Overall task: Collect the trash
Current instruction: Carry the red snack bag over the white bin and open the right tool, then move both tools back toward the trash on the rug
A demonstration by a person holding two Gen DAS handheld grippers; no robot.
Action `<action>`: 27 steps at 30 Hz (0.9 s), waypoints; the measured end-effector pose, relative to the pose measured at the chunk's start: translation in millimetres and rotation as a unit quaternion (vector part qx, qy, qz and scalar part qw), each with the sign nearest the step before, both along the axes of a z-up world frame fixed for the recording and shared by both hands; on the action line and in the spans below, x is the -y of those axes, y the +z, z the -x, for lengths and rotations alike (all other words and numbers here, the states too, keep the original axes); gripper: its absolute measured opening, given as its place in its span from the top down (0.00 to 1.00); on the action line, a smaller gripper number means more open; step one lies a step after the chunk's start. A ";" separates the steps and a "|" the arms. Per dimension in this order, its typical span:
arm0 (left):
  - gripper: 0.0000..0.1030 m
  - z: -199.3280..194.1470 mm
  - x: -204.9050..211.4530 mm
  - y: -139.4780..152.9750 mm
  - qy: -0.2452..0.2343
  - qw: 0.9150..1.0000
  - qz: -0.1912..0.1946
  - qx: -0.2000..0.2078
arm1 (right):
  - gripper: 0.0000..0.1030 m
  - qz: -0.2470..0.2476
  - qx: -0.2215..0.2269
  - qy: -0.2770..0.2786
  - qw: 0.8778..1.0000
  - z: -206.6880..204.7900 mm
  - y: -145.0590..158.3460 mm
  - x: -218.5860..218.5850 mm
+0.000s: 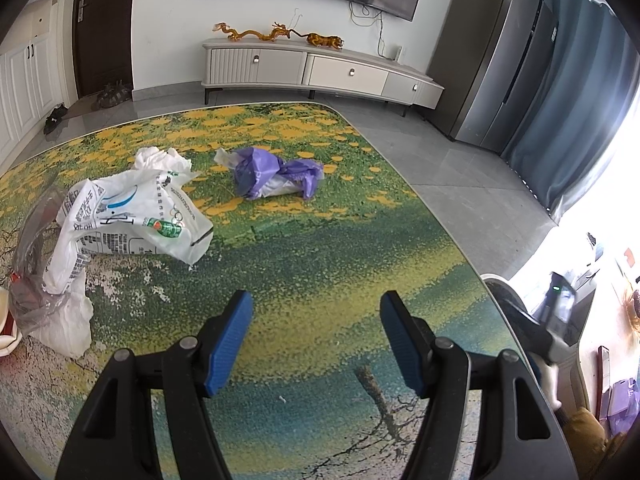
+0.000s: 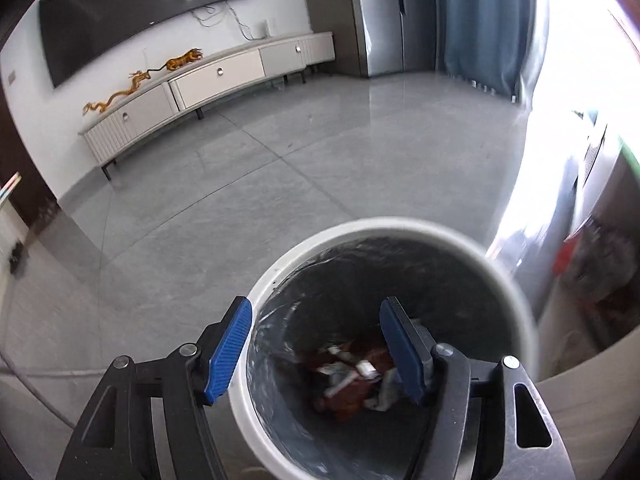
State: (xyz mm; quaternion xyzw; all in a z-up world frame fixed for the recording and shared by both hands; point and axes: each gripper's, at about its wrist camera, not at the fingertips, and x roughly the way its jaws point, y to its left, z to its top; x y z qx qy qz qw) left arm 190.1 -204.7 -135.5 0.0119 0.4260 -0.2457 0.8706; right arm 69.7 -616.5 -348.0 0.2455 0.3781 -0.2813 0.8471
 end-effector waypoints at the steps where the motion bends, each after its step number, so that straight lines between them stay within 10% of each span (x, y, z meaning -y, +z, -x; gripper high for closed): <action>1: 0.36 0.4 0.6 0.0 0.000 1.000 -0.001 0.000 | 0.38 -0.004 0.001 0.007 1.000 -4.8 -1.9 2.5; 10: 0.35 -0.6 4.2 -0.1 -0.002 1.000 -0.005 0.001 | 0.38 -0.017 0.037 0.131 0.991 -90.6 -13.1 -14.7; 17: 0.34 -2.0 5.0 -0.4 -0.004 1.000 -0.002 0.000 | 0.33 0.061 -0.060 0.194 0.977 -144.8 -42.4 -54.5; 27: 0.34 -3.0 3.1 -0.6 -0.004 1.000 0.003 -0.002 | 0.33 0.043 -0.066 0.184 0.980 -163.0 -47.0 -64.9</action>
